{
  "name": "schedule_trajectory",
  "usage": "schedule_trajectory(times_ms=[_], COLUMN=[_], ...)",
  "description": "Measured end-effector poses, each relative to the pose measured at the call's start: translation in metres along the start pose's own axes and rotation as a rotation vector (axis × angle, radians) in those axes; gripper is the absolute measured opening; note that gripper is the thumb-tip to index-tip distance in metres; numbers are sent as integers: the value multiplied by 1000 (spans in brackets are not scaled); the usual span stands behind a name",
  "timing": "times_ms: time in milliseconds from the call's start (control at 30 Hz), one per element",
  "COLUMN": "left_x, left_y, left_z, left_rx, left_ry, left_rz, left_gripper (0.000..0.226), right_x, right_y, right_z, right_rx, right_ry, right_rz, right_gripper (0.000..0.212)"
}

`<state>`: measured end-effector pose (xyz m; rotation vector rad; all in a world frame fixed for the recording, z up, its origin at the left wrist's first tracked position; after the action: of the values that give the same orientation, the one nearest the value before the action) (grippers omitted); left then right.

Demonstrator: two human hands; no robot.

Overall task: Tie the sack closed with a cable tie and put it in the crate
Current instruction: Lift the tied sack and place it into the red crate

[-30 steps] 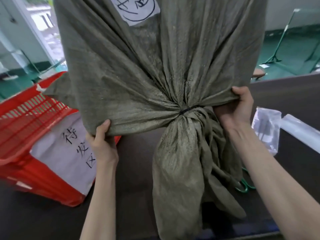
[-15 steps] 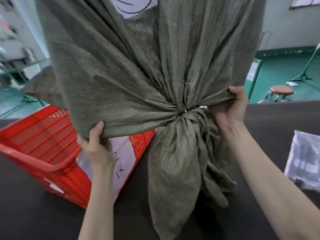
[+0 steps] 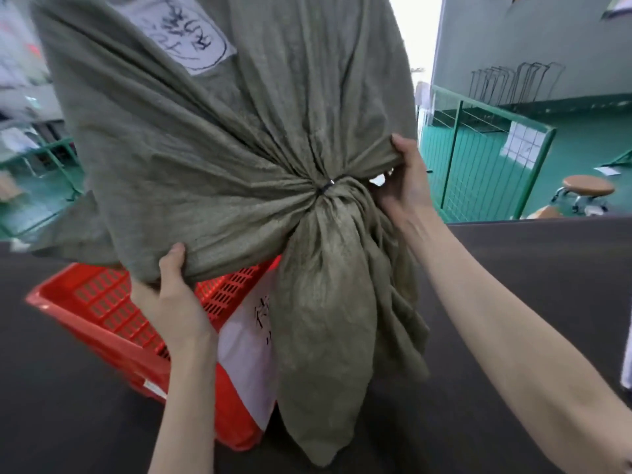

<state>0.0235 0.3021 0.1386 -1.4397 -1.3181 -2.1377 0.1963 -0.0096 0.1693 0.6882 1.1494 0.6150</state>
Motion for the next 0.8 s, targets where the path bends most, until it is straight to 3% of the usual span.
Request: schedule_trajectory(times_ms=[133,300,400,567,700,800], left_x=[8,8,19,53,70,75], left_y=[-9,-29,-36,-21,-7,-2], left_z=[4,5,1,-8,-20,-23], left_rx=[112,219,233,277,268,240], left_ry=[64,31,63,268,481,540], left_rz=[137,392,711,1186,1294,1347], left_gripper=[50,72,58,65,58,60], right_x=[23,56,63,75,91,98], right_y=[35,62,77,84,75,74], right_z=[23,38,50,63,65,67], right_rx=[-34,-91,-112,-100,-133,-191], right_ry=[26,21,8,16,45,16], right_rz=[-67,-107,-182,-373,-542,-677], right_gripper=[32,11,9,11,9,13])
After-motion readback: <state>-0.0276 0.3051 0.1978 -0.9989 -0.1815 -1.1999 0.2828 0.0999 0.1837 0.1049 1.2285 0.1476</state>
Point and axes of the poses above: each hand's wrist, its own z-axis towards the middle knuckle, its own y-axis out of the palm, x = y × z, the point moved 8 cm from there along z, towards the middle knuckle, and after that the axes turned 12 degrees about -y, right-handed, at the moved point
